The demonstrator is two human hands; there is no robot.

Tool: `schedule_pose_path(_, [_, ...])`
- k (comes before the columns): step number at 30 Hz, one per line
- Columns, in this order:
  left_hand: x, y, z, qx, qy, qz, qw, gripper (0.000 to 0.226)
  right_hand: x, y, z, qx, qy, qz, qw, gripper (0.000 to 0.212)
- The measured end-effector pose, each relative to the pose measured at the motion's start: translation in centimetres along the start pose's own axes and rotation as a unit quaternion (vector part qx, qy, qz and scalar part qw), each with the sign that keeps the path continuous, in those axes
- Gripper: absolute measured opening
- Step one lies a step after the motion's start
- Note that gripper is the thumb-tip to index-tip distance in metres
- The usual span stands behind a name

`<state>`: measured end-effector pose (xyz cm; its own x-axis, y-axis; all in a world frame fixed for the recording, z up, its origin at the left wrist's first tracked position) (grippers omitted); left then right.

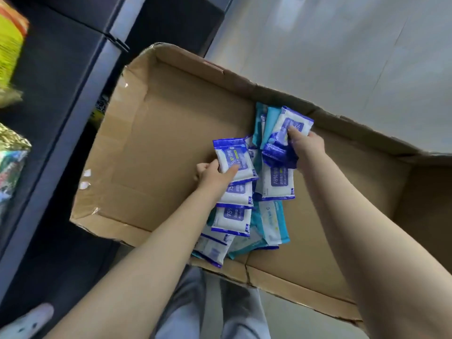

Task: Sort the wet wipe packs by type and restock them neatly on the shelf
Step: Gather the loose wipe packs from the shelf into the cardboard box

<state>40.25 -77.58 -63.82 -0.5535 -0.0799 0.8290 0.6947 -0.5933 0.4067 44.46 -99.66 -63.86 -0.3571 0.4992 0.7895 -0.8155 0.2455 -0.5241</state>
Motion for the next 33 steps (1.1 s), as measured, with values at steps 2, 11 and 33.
schedule_pose_path(2, [-0.4, 0.2, 0.7, -0.028, -0.042, -0.013, 0.999, 0.033, -0.3, -0.9, 0.4, 0.052, 0.011, 0.02, 0.998, 0.031])
schedule_pose_path(11, [4.9, 0.8, 4.6, 0.104, -0.031, -0.021, 0.994, 0.066, 8.0, -0.8, 4.0, 0.018, -0.034, 0.027, 0.999, 0.049])
schedule_pose_path(33, [54.3, -5.0, 35.6, 0.411, 0.294, -0.268, 0.82, 0.025, 61.0, -16.3, 1.2, 0.108, -0.415, 0.429, 0.795, 0.033])
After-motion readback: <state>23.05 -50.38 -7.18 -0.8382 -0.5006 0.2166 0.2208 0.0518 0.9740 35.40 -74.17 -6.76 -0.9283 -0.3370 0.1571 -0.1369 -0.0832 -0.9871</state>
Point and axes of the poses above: each hand's wrist, its own x-axis away from the middle knuckle, its own z-axis out of the back of the hand, y = z × x, the point moved 2 cm from there along -x, towards the middle knuckle, and after that the axes turned 3 degrees about -x, right-handed, at the moved point
